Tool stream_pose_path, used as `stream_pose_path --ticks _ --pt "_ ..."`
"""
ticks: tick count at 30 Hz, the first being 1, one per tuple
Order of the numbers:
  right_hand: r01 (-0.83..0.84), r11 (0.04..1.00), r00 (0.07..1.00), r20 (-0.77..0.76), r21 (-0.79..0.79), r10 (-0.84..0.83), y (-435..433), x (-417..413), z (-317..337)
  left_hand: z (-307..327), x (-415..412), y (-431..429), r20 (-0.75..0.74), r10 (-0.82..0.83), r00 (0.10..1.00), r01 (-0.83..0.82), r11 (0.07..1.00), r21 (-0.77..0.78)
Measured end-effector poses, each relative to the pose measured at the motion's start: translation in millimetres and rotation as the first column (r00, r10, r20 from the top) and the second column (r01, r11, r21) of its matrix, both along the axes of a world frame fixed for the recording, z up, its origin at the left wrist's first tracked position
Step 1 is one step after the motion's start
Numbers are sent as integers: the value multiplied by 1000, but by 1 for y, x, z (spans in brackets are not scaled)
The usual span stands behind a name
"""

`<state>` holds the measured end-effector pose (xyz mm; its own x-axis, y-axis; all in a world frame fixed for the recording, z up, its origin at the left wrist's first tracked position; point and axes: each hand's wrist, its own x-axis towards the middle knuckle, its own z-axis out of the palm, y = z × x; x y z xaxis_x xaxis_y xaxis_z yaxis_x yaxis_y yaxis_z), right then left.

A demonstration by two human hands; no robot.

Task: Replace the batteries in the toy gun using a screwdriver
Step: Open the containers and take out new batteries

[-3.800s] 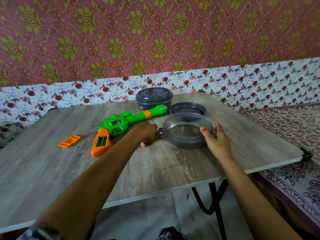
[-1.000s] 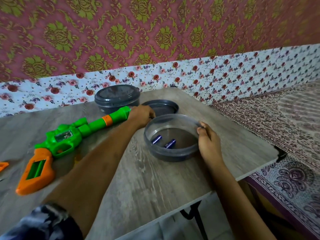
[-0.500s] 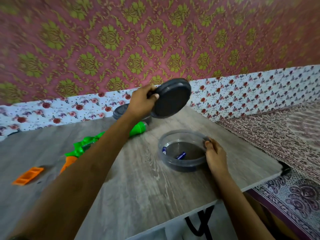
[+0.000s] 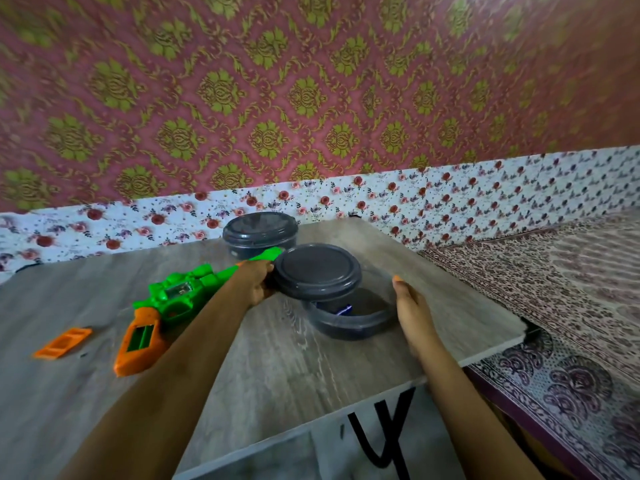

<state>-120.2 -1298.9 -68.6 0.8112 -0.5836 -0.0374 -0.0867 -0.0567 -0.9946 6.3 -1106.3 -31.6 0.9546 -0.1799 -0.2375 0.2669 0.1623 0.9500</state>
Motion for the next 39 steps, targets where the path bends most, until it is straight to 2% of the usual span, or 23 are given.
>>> stream_pose_path --ticks 4,7,13,16,21,25,28,39 --pt "-1 997 1000 -13 71 2 -4 2 1 -1 -2 -7 108 -109 988 81 970 230" --pt "-5 995 1000 -13 99 6 -6 5 3 0 -6 -16 175 -186 967 96 899 426" --pt "0 992 1000 0 129 0 -10 13 8 -5 -10 -26 279 -310 909 77 781 619" --pt "17 986 1000 13 166 -20 -14 17 6 -6 -8 -28 250 -281 927 80 797 599" --pt "21 972 1000 5 233 -23 -20 22 5 -13 -6 -30 37 -201 979 163 877 451" --pt "-16 965 998 -49 263 30 -28 27 4 -22 5 -27 -53 -208 977 214 915 344" --pt "-3 969 998 -62 248 19 -29 30 4 -26 12 -30 -67 -213 975 223 930 292" --pt "17 972 999 -49 234 -6 -28 35 -2 -34 14 -40 -44 -94 995 102 967 232"
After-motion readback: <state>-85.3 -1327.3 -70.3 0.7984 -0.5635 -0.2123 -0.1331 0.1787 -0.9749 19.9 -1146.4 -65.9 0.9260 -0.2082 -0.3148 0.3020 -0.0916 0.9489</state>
